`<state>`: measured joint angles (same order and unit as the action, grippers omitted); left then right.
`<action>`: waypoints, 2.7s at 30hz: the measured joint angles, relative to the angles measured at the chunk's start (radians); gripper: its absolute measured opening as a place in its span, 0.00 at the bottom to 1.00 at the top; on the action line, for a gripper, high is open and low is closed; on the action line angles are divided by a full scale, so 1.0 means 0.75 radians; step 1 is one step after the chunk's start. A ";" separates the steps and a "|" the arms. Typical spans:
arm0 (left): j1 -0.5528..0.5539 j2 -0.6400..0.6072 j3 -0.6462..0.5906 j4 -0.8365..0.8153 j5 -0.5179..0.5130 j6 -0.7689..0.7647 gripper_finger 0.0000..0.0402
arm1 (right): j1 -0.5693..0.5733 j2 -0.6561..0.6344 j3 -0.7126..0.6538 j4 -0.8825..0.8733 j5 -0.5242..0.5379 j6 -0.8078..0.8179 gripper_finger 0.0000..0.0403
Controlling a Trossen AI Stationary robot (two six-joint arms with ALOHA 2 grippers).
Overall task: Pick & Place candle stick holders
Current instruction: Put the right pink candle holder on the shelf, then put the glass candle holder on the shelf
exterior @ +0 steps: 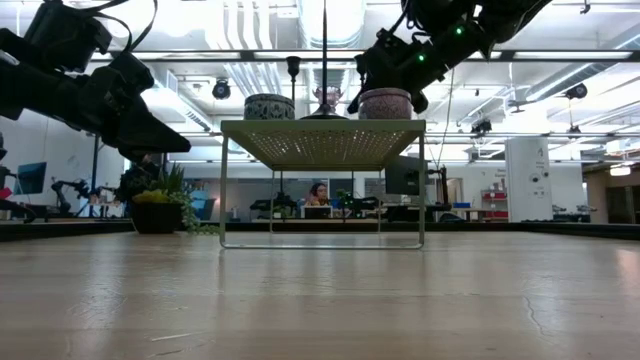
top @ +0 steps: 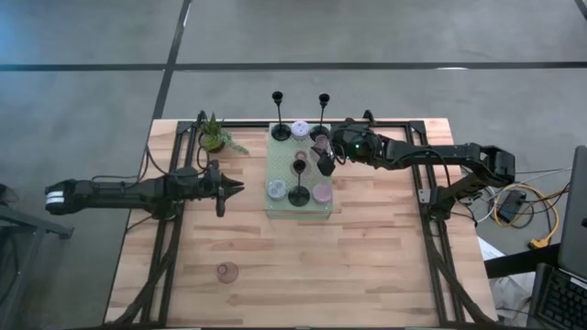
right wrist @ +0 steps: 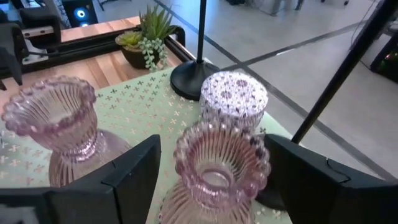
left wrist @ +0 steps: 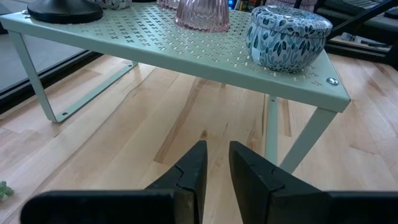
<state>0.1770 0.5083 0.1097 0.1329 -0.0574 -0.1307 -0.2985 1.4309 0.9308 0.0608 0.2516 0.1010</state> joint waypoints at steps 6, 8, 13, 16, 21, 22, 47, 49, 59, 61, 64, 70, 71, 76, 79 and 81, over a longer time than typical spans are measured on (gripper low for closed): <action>0.000 0.000 0.000 0.000 0.000 0.000 0.18 | -0.001 -0.014 0.030 -0.004 0.001 -0.015 0.69; 0.000 0.000 0.000 0.001 0.001 0.000 0.18 | -0.001 -0.023 0.039 -0.005 0.002 -0.028 0.70; 0.000 0.000 0.000 0.001 0.000 0.000 0.18 | 0.000 -0.057 0.061 -0.019 0.002 -0.040 0.71; 0.000 0.000 0.000 0.001 0.000 0.000 0.18 | 0.009 -0.102 0.083 -0.072 0.001 -0.025 0.69; 0.000 0.000 0.000 -0.002 0.000 0.000 0.18 | 0.055 -0.236 0.166 -0.299 -0.035 0.059 0.63; 0.000 0.000 0.000 -0.002 0.000 0.000 0.18 | 0.069 -0.269 0.186 -0.362 -0.041 0.084 0.62; 0.000 -0.001 0.000 -0.011 0.001 0.000 0.18 | 0.317 -1.387 -0.611 -0.132 -0.318 0.140 0.02; 0.000 0.000 0.000 -0.011 0.000 0.000 0.18 | 0.317 -1.483 -0.717 -0.085 -0.325 0.140 0.02; 0.000 0.000 0.000 -0.011 0.000 0.000 0.18 | 0.316 -1.907 -1.109 0.013 -0.332 -0.049 0.02; 0.000 0.000 0.000 -0.010 0.000 0.000 0.18 | 0.316 -1.908 -1.155 0.067 -0.332 -0.113 0.02; 0.000 0.002 0.000 -0.014 0.000 0.000 0.18 | 0.316 -1.885 -1.224 0.219 -0.332 -0.193 0.02; 0.000 0.005 0.000 -0.020 0.000 0.000 0.18 | 0.316 -1.881 -1.229 0.152 -0.333 -0.204 0.02; 0.000 0.005 0.000 -0.020 0.000 0.000 0.18 | 0.316 -1.881 -1.229 0.145 -0.333 -0.200 0.02; 0.000 0.005 0.000 -0.020 0.000 0.000 0.18 | 0.316 -1.878 -1.229 0.114 -0.333 -0.199 0.02; 0.000 0.005 0.000 -0.020 0.000 0.000 0.18 | 0.316 -1.879 -1.229 0.087 -0.333 -0.198 0.02; 0.000 0.005 0.000 -0.020 0.000 0.000 0.18 | 0.316 -1.877 -1.229 0.090 -0.333 -0.197 0.02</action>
<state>0.1768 0.5121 0.1097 0.1178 -0.0574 -0.1307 -0.0616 0.0235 0.0090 0.1285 0.0017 -0.0467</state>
